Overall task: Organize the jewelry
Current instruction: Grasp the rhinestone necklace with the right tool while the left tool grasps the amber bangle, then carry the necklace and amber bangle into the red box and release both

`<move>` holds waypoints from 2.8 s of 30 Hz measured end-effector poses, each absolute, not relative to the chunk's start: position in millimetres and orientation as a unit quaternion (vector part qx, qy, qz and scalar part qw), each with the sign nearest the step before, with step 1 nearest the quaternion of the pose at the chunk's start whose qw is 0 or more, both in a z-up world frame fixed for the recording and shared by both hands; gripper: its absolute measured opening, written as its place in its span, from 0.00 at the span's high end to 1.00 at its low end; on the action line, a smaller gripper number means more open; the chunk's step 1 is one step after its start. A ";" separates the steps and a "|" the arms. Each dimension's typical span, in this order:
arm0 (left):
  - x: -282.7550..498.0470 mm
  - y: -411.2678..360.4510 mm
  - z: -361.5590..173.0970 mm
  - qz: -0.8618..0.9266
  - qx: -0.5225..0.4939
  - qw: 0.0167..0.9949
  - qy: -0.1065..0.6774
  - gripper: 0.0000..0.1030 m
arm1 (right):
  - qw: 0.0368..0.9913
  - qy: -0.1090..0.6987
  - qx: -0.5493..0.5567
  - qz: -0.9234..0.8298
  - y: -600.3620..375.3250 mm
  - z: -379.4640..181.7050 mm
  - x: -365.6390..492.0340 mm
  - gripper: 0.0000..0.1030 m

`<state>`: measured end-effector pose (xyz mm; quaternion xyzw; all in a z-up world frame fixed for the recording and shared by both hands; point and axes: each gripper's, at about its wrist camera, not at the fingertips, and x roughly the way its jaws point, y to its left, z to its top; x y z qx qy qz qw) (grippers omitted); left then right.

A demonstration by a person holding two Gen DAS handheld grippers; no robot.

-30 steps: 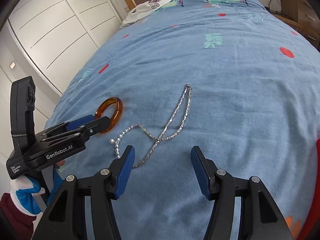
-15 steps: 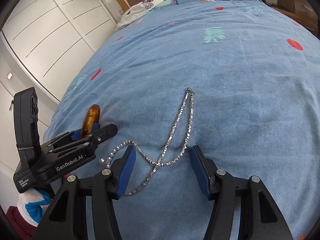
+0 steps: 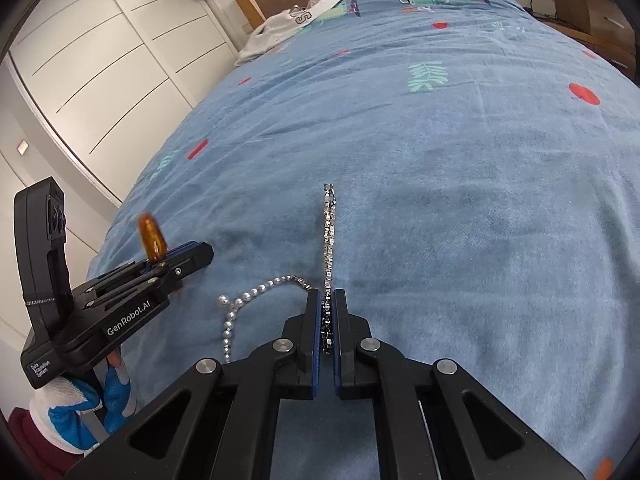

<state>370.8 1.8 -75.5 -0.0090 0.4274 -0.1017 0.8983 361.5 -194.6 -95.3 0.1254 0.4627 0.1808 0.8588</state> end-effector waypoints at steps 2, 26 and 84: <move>365.0 5.9 -69.7 -0.105 -0.018 0.898 0.427 0.92 | 0.862 0.456 0.125 0.184 -196.2 -89.3 354.8 0.95; 266.6 -29.8 40.9 -0.170 -0.006 0.909 0.381 0.93 | 0.904 0.376 0.120 0.163 -257.2 24.4 255.8 0.96; 304.6 -385.2 -63.3 -0.283 0.070 0.819 0.495 0.90 | 0.889 0.433 0.152 0.008 -538.3 -59.2 249.3 0.96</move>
